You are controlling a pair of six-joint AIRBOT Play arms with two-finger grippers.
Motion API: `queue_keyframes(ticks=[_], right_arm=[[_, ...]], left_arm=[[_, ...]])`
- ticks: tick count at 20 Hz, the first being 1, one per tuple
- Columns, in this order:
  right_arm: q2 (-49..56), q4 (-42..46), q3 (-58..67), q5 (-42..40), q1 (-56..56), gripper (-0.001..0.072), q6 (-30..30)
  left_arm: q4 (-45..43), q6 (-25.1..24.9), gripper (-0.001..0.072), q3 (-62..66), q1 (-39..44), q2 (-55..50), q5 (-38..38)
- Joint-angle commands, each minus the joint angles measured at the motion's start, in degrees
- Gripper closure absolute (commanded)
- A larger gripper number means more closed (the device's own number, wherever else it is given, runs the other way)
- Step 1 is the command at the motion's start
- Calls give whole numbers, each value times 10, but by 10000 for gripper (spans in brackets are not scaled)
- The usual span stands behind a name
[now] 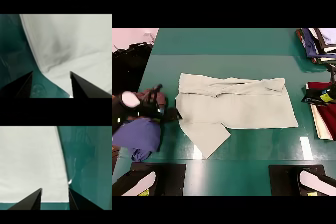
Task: Fold the shirts.
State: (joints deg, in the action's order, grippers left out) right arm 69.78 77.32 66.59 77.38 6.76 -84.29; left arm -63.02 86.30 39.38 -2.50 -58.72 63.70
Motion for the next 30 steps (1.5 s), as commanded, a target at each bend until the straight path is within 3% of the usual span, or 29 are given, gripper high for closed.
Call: queue_keyframes(ticks=[1,4,8,14,15,16,17,23,27,30], right_arm=[[-63,-37,-59,-33,2,326,4],[-77,-59,-63,-30,2,326,8],[-97,-58,-63,-28,2,326,8],[-120,-58,-63,-23,2,326,8],[-120,-59,-63,-19,2,326,8],[-120,-59,-63,-14,2,326,8],[-120,-58,-63,-8,2,326,8],[-120,-39,-125,40,100,325,8],[-88,-67,-257,19,181,323,9],[-49,-134,-316,-46,190,324,23]], left_arm=[[78,7,168,-129,0,83,-6],[105,2,168,-169,0,85,-26],[183,-43,168,-195,0,85,-76],[211,-42,172,-209,38,84,-130],[215,-40,371,-209,67,84,-152],[220,-41,618,-209,93,84,-173],[226,-40,684,-208,111,84,-189],[166,-37,685,-133,115,85,-122],[158,-38,685,-97,115,85,-108],[150,-38,685,-96,115,85,-105]])
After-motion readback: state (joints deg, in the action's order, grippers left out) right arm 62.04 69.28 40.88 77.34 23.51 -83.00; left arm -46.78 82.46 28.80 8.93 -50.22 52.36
